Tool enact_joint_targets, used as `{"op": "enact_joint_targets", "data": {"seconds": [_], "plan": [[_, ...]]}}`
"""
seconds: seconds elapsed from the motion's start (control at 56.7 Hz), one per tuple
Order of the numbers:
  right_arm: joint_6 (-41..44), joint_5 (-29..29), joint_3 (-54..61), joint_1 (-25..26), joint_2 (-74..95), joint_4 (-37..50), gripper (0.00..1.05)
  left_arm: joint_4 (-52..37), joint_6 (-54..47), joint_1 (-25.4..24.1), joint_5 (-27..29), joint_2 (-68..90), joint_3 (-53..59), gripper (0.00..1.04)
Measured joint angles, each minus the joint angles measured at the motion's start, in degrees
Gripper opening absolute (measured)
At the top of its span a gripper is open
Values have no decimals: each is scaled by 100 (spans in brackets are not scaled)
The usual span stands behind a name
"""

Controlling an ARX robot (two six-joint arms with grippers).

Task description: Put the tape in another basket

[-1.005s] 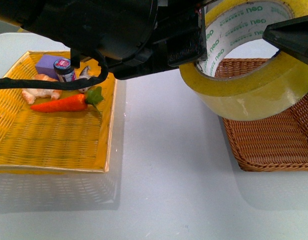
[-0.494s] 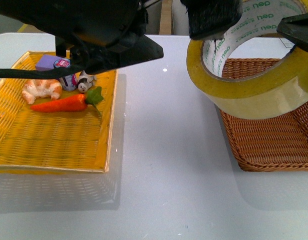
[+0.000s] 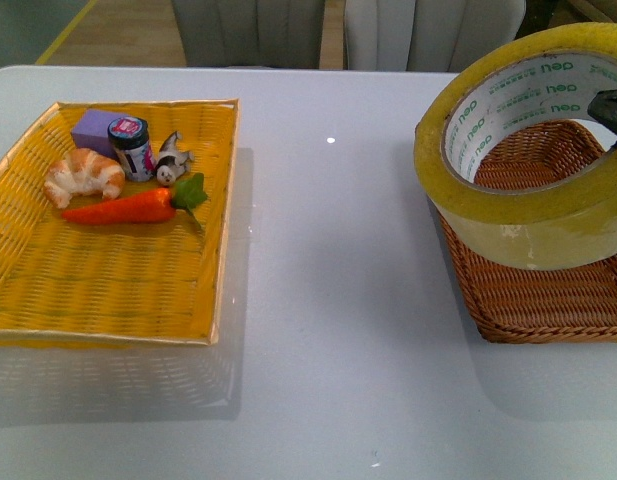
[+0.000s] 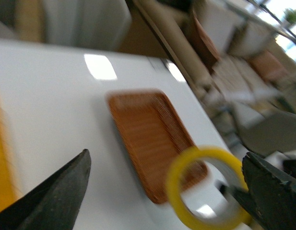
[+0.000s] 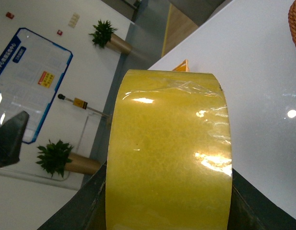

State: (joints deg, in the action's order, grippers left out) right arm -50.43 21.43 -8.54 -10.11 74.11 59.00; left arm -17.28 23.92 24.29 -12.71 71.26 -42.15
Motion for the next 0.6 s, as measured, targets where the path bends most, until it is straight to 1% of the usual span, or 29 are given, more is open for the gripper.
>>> {"op": "enact_joint_targets", "data": {"seconds": [0.053, 0.106, 0.141, 0.159, 0.194, 0.212, 0.3, 0.317, 0.388, 0.441, 0.476, 0.599], "plan": [[-4, 20, 17, 24, 17, 35, 47, -841, -658, 20, 1342, -190, 396, 83], [-17, 66, 22, 63, 46, 55, 47, -1432, -1191, -46, 2420, -444, 824, 74], [-26, 92, 39, 129, 63, 72, 47, -1720, -1655, -201, 3091, -706, 1193, 65], [-31, 118, 46, 162, 74, 87, 47, -1775, -1744, -280, 3189, -807, 1329, 62], [-42, 155, 48, 245, 103, 109, 47, -1836, -1919, -435, 3215, -994, 1576, 54], [-42, 162, 48, 267, 114, 118, 47, -1847, -1956, -472, 3206, -1036, 1633, 53], [-44, 385, 35, 522, 271, 175, 47, -1897, -2175, -723, 2900, -1390, 2157, 35], [-46, 420, 33, 553, 295, 181, 47, -1902, -2190, -750, 2883, -1425, 2203, 33], [-81, 656, -33, 846, 549, 310, 47, -1912, -2262, -955, 2697, -1707, 2527, 19], [-85, 732, -162, 1088, 804, 422, 47, -1915, -2282, -1095, 2553, -1921, 2717, 8], [-83, 754, -258, 1209, 964, 479, 47, -1912, -2286, -1156, 2474, -2022, 2804, 3], [-79, 949, -730, 1563, 1744, 699, 47, -1878, -2308, -1388, 2264, -2409, 3123, 2]]}}
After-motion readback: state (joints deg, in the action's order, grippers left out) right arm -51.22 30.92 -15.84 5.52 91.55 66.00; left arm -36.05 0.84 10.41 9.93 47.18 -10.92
